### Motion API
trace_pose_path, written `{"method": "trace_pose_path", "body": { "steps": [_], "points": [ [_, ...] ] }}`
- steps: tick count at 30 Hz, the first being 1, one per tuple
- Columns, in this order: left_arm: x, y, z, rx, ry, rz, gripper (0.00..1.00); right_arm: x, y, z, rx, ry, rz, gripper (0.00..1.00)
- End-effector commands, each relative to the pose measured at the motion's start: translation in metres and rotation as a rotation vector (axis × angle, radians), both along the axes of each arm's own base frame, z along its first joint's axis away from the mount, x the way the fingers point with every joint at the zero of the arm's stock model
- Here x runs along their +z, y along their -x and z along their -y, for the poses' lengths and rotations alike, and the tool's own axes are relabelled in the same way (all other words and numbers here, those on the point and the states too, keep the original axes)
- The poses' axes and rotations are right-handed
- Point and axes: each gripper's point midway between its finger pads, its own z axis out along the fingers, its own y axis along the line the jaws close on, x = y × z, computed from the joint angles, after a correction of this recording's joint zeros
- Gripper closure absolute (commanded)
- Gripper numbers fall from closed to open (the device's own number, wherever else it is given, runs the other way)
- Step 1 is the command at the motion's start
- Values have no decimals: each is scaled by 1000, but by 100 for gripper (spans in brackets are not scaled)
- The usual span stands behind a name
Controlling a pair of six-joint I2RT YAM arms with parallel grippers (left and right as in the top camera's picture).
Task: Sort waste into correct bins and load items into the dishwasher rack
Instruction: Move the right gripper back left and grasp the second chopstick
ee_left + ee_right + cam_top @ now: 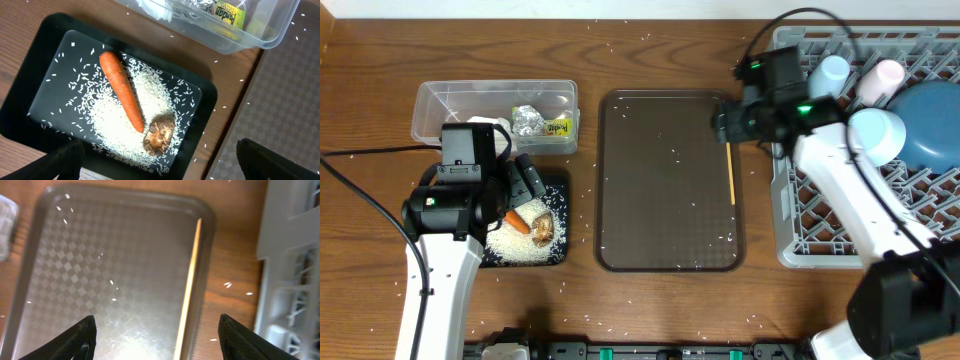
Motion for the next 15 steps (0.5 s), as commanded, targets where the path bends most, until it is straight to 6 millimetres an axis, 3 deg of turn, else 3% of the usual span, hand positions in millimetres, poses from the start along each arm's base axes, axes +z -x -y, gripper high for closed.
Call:
{"method": "trace_pose_path", "body": {
  "steps": [1,10,15],
  "points": [
    [-1,1,-2,1,-10,-7,2,-29,-1,6,-143,101,-43,27],
    [-1,1,-2,1,-10,-7,2,-98,-3,-4,-156,138,-158,27],
    [-1,1,-2,1,-10,-7,2,-120,-1,-7,-146,139,-202,28]
  ]
}}
